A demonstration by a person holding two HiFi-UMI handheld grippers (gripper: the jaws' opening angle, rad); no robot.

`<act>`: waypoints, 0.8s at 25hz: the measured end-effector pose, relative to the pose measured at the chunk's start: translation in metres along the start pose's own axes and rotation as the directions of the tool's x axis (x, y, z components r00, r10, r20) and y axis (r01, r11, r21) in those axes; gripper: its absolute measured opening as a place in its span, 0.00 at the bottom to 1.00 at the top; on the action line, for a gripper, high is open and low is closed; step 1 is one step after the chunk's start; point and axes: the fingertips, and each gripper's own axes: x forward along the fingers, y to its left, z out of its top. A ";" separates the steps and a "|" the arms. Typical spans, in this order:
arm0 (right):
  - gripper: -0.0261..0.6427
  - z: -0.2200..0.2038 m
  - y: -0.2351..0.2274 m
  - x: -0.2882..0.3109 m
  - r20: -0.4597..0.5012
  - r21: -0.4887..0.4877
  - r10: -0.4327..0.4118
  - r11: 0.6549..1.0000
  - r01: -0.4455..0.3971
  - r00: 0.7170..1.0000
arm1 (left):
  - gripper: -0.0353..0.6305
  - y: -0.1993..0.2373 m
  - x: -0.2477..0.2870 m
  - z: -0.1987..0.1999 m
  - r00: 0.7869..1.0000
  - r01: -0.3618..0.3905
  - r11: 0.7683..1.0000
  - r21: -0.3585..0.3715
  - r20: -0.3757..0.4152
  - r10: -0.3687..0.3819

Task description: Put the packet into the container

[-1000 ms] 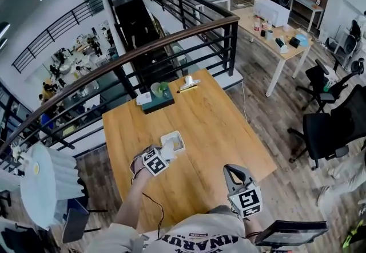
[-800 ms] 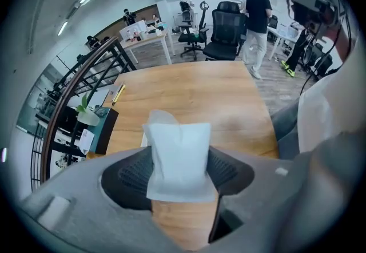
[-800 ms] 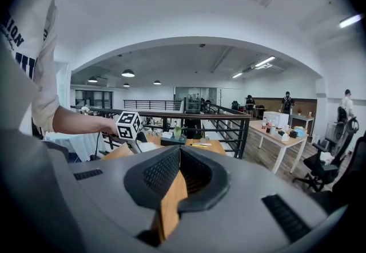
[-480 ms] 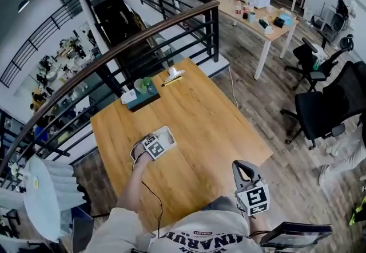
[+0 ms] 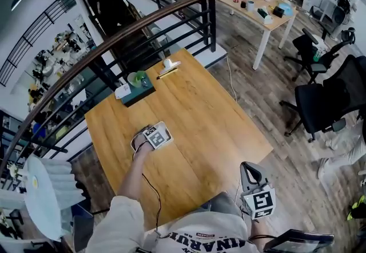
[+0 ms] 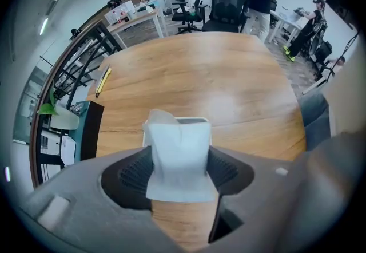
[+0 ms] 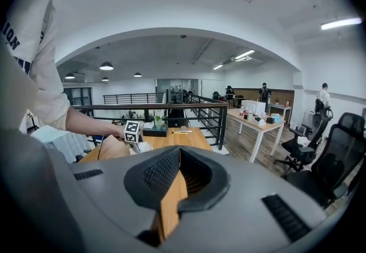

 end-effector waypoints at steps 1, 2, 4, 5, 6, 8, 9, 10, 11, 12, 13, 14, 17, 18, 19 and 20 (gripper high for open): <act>0.05 -0.002 -0.003 0.001 -0.003 0.005 -0.008 1.000 0.008 1.000 | 0.49 0.002 0.006 0.000 1.000 0.000 1.000 0.003 -0.004 0.000; 0.05 -0.005 -0.006 0.001 -0.008 0.008 -0.013 1.000 0.013 1.000 | 0.49 0.003 0.012 0.000 1.000 0.001 1.000 0.006 -0.007 -0.001; 0.05 -0.008 -0.009 0.002 -0.019 0.010 -0.019 1.000 0.020 1.000 | 0.49 0.001 0.023 -0.002 1.000 0.006 1.000 0.015 -0.016 -0.005; 0.05 -0.009 -0.010 0.001 -0.025 0.009 -0.023 1.000 0.023 0.999 | 0.49 0.000 0.030 -0.004 1.000 0.010 1.000 0.018 -0.021 -0.009; 0.05 -0.009 -0.010 0.001 -0.028 0.009 -0.027 1.000 0.027 0.999 | 0.49 -0.002 0.036 -0.006 1.000 0.014 1.000 0.017 -0.025 -0.014; 0.05 -0.010 -0.010 0.000 -0.030 0.015 -0.032 0.999 0.032 0.999 | 0.49 -0.003 0.047 -0.006 1.000 0.021 1.000 0.006 -0.022 -0.021; 0.05 -0.011 -0.010 -0.001 -0.030 0.021 -0.033 0.999 0.034 0.999 | 0.49 -0.002 0.051 -0.005 1.000 0.021 1.000 0.000 -0.015 -0.021; 0.05 -0.014 -0.009 -0.002 -0.031 0.026 -0.034 0.999 0.035 0.999 | 0.49 -0.001 0.055 -0.005 1.000 0.020 1.000 -0.004 -0.008 -0.020; 0.05 -0.016 -0.009 -0.002 -0.034 0.029 -0.034 0.999 0.035 0.999 | 0.49 -0.001 0.059 -0.005 1.000 0.020 1.000 -0.005 -0.005 -0.020; 0.05 -0.018 -0.008 -0.002 -0.038 0.029 -0.034 0.999 0.035 0.999 | 0.49 -0.001 0.062 -0.005 1.000 0.022 1.000 -0.006 -0.004 -0.022; 0.05 -0.019 -0.008 -0.002 -0.041 0.028 -0.033 0.999 0.034 0.999 | 0.49 -0.001 0.065 -0.005 1.000 0.025 1.000 -0.007 -0.005 -0.026; 0.05 -0.020 -0.009 -0.002 -0.045 0.026 -0.033 0.999 0.034 0.998 | 0.50 0.000 0.067 -0.005 1.000 0.030 1.000 -0.008 -0.006 -0.030; 0.05 -0.020 -0.010 -0.002 -0.044 0.024 -0.035 0.999 0.036 0.998 | 0.50 -0.001 0.068 -0.002 0.999 0.039 0.999 -0.004 -0.005 -0.039; 0.05 -0.019 -0.010 -0.002 -0.042 0.025 -0.033 0.999 0.034 0.999 | 0.51 0.000 0.067 -0.002 0.999 0.040 0.999 -0.005 -0.003 -0.040; 0.05 -0.019 -0.009 -0.001 -0.041 0.024 -0.029 0.999 0.030 0.999 | 0.51 0.000 0.065 -0.003 0.999 0.039 0.999 -0.008 -0.004 -0.040; 0.05 -0.018 -0.008 -0.001 -0.040 0.023 -0.025 0.999 0.026 0.999 | 0.52 0.000 0.063 -0.004 0.999 0.038 0.999 -0.009 -0.007 -0.038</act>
